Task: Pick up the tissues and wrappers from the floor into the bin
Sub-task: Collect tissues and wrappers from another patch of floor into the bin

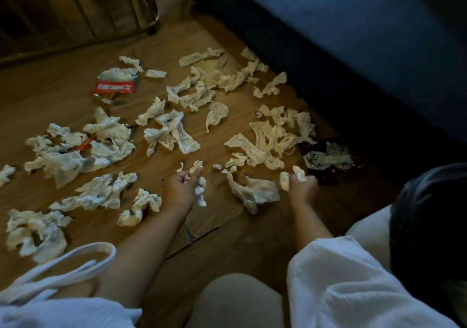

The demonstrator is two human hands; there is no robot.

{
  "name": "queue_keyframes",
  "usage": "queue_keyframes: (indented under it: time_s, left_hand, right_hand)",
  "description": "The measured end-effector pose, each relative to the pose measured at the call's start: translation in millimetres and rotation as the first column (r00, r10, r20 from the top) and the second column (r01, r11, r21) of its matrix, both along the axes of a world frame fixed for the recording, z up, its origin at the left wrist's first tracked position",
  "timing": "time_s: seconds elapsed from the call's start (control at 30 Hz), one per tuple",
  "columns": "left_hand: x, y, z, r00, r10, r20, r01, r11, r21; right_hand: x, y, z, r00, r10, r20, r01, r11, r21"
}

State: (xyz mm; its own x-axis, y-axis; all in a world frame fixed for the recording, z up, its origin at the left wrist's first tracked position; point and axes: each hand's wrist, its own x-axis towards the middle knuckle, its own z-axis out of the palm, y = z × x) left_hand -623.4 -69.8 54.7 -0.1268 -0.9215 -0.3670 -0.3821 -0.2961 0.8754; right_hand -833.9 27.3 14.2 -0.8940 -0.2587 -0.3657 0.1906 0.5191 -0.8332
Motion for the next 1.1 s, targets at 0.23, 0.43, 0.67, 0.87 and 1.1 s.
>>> queue_keyframes:
  time_s: [0.23,0.43,0.67,0.87,1.1]
  left_hand:
    - [-51,27,113,0.981,-0.140,-0.135,0.122,0.983,-0.134]
    - [-106,90,170,0.927,-0.308,-0.215,0.294,0.951,-0.095]
    - [-179,186,183,0.759,-0.566,-0.321,0.624,0.773,0.114]
    - [-218,230,174,0.646,-0.596,-0.477,0.758,0.578,0.304]
    - [-203,207,184,0.584,-0.726,-0.363,0.807,0.569,0.160]
  right_hand:
    - [29,15,141,0.997,0.050,0.061,-0.026,0.939,-0.343]
    - [9,90,216,0.993,0.016,0.119,0.034,0.914,-0.405]
    - [-49,190,230,0.979,-0.181,0.089,0.201,0.912,-0.357]
    - [-73,236,211,0.961,-0.276,0.030,0.275,0.937,-0.213]
    - [-58,231,225,0.960,-0.277,-0.027,0.259,0.925,-0.279]
